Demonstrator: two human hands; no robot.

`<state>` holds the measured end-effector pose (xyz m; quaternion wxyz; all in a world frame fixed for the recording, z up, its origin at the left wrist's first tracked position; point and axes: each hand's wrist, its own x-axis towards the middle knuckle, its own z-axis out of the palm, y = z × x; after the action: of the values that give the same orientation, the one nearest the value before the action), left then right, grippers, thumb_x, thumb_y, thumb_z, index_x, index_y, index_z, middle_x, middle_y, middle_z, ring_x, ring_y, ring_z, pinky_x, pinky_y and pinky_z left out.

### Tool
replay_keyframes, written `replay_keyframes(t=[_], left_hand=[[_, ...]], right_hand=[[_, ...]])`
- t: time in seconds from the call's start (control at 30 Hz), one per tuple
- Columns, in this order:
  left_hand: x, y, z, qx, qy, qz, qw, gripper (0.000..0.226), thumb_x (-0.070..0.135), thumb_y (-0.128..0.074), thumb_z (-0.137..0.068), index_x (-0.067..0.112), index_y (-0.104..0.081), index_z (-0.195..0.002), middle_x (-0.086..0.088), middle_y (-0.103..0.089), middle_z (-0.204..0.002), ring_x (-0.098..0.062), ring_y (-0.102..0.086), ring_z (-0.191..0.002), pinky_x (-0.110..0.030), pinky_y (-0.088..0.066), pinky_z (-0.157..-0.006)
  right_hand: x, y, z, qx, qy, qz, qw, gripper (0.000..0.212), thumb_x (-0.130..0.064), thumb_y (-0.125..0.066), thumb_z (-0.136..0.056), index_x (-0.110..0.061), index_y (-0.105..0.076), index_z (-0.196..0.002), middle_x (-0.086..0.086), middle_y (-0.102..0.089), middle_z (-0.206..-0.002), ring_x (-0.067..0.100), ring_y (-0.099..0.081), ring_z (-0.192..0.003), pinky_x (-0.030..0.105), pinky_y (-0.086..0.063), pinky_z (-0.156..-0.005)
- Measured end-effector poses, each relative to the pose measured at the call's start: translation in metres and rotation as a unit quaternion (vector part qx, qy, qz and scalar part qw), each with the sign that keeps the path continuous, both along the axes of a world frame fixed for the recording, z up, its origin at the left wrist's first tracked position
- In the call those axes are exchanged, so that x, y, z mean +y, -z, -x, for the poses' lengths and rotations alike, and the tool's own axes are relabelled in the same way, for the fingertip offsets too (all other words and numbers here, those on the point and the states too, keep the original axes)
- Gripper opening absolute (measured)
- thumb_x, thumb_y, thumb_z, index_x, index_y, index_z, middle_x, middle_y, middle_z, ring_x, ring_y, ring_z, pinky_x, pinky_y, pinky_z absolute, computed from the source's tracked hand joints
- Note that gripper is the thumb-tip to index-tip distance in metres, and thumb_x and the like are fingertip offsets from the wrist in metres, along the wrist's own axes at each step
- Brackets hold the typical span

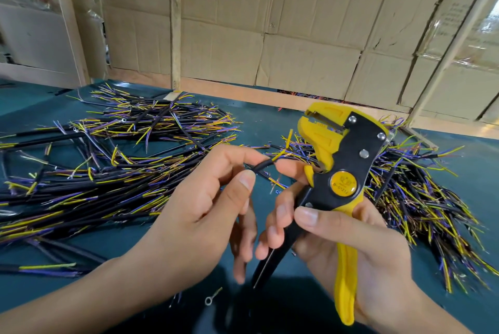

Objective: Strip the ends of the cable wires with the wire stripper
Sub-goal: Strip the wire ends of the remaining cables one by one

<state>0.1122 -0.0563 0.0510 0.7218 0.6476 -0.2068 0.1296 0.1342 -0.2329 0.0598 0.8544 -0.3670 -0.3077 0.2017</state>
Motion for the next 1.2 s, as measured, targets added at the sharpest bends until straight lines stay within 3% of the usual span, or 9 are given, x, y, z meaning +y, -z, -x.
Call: replay_keyframes(t=[0.3,0.57,0.67,0.77,0.83,0.93,1.2], left_hand=[[0.0,0.001,0.004,0.003,0.038,0.028,0.999,0.021,0.024,-0.046,-0.098,0.026,-0.057,-0.116,-0.009,-0.05,-0.058,-0.031,-0.057,-0.047,-0.042,-0.05,-0.035],[-0.003,-0.002,0.006,0.032,0.078,0.075,0.994,0.019,0.025,-0.05,-0.095,0.025,-0.062,-0.11,-0.006,-0.051,-0.06,-0.029,-0.057,-0.052,-0.044,-0.05,-0.036],[-0.004,-0.005,0.004,0.032,0.07,0.088,0.993,0.018,0.023,-0.051,-0.094,0.024,-0.064,-0.106,-0.005,-0.048,-0.067,-0.028,-0.057,-0.05,-0.044,-0.05,-0.037],[-0.001,-0.01,0.001,-0.001,0.043,0.096,0.994,0.015,0.021,-0.054,-0.094,0.022,-0.063,-0.107,-0.004,-0.047,-0.072,-0.023,-0.054,-0.05,-0.043,-0.05,-0.037],[0.002,-0.011,0.0,-0.024,0.023,0.094,0.995,0.012,0.02,-0.058,-0.095,0.021,-0.062,-0.107,-0.004,-0.047,-0.073,-0.023,-0.054,-0.052,-0.043,-0.049,-0.037],[0.003,-0.01,0.001,-0.059,0.014,0.085,0.995,0.018,0.022,-0.055,-0.093,0.021,-0.06,-0.11,-0.004,-0.047,-0.075,-0.024,-0.056,-0.057,-0.042,-0.05,-0.036],[0.0,-0.01,0.005,-0.082,0.003,0.079,0.993,0.023,0.02,-0.053,-0.093,0.015,-0.059,-0.116,-0.001,-0.051,-0.075,-0.024,-0.057,-0.057,-0.041,-0.05,-0.035]], right_hand=[[-0.001,-0.001,-0.004,-0.012,0.01,0.018,1.0,0.051,0.001,-0.07,-0.082,0.015,-0.053,-0.128,0.025,-0.059,-0.084,0.035,-0.063,-0.071,0.039,-0.056,-0.071],[0.001,-0.003,-0.001,-0.002,-0.009,0.011,1.0,0.047,0.001,-0.071,-0.081,0.013,-0.056,-0.124,0.025,-0.061,-0.084,0.034,-0.061,-0.071,0.035,-0.055,-0.069],[-0.002,-0.004,-0.003,-0.022,-0.015,0.003,1.0,0.04,0.0,-0.068,-0.084,0.011,-0.058,-0.121,0.025,-0.06,-0.085,0.036,-0.061,-0.073,0.039,-0.055,-0.072],[-0.01,-0.003,-0.01,-0.085,0.077,0.083,0.99,0.032,-0.003,-0.069,-0.081,0.004,-0.065,-0.112,0.024,-0.063,-0.08,0.042,-0.063,-0.071,0.05,-0.054,-0.07],[-0.013,0.0,-0.013,-0.155,0.16,0.161,0.962,0.026,-0.005,-0.067,-0.08,-0.003,-0.068,-0.105,0.024,-0.065,-0.077,0.045,-0.063,-0.069,0.058,-0.052,-0.069],[-0.011,0.004,-0.011,-0.197,0.195,0.216,0.936,0.023,-0.008,-0.069,-0.078,-0.007,-0.071,-0.102,0.02,-0.068,-0.076,0.039,-0.066,-0.068,0.05,-0.056,-0.068],[-0.008,0.004,-0.006,-0.202,0.2,0.234,0.93,0.024,-0.012,-0.072,-0.076,-0.009,-0.072,-0.1,0.02,-0.069,-0.078,0.039,-0.068,-0.069,0.042,-0.056,-0.068]])
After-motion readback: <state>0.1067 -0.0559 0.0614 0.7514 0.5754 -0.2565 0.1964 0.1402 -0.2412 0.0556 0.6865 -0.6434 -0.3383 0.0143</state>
